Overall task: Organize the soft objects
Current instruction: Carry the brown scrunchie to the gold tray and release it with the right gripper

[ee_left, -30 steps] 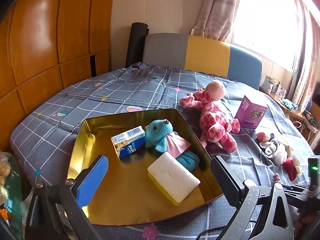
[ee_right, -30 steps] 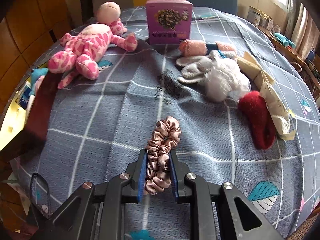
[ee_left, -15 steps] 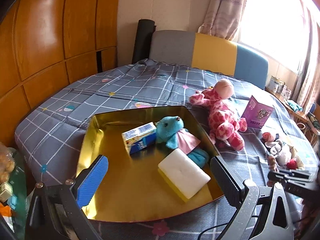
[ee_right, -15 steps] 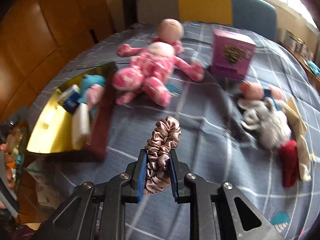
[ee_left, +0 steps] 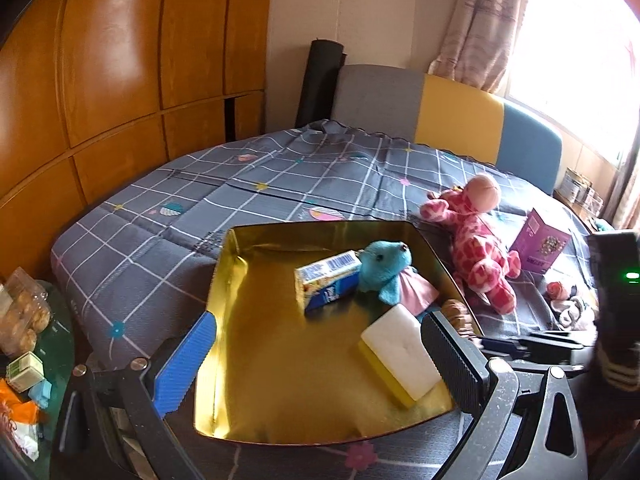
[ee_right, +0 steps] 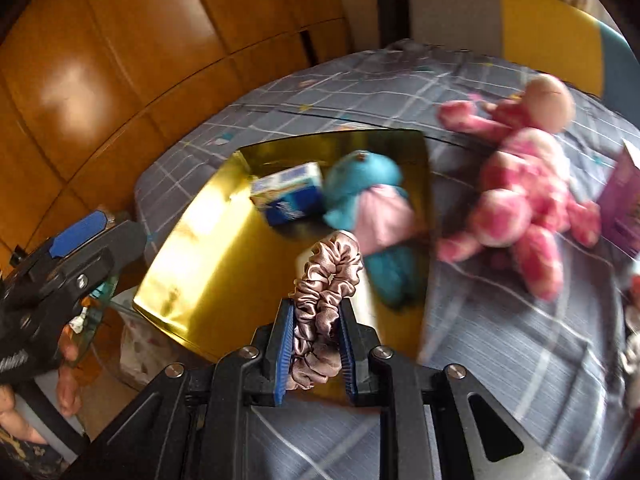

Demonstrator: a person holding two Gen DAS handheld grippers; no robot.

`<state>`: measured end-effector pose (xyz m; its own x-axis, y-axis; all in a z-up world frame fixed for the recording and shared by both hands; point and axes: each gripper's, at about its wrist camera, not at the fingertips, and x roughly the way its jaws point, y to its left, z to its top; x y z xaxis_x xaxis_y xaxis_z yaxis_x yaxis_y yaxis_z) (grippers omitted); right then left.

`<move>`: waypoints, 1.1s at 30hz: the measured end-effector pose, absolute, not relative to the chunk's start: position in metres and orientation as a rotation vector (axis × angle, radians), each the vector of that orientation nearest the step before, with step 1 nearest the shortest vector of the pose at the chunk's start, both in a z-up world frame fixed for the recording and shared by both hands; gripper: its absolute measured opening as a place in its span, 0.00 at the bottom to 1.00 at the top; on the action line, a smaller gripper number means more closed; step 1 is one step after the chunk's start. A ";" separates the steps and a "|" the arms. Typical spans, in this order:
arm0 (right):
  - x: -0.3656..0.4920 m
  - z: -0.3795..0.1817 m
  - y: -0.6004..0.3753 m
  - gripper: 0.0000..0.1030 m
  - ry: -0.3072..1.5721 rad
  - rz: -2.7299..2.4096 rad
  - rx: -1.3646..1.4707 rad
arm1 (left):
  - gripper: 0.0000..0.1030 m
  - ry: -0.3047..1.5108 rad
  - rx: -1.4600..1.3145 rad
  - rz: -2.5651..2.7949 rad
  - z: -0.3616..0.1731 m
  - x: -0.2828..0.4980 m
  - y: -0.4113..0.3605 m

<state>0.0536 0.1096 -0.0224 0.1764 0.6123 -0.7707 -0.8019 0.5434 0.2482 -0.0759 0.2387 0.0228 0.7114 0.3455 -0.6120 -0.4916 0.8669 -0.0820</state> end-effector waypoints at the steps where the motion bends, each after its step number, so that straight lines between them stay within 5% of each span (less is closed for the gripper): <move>1: 0.054 -0.025 0.119 0.19 0.975 1.030 -0.236 | 1.00 0.621 -0.250 0.476 0.024 -0.077 0.240; 8: 0.058 -0.052 0.158 0.24 1.059 1.068 -0.274 | 1.00 0.616 -0.264 0.518 0.025 -0.082 0.255; 12: 0.062 -0.055 0.160 0.40 1.079 1.055 -0.229 | 1.00 0.620 -0.272 0.526 0.023 -0.083 0.260; 16: 0.063 -0.047 0.148 0.45 1.063 1.045 -0.178 | 1.00 0.628 -0.279 0.521 0.021 -0.082 0.261; 33: 0.078 -0.009 0.004 0.46 0.905 0.719 -0.083 | 1.00 0.643 -0.198 0.330 0.029 -0.052 0.211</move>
<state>0.0783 0.0043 -0.0094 0.4034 0.5351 -0.7423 -0.6021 0.7661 0.2250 -0.0519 0.2113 0.0295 0.7507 0.2388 -0.6160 -0.3604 0.9295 -0.0788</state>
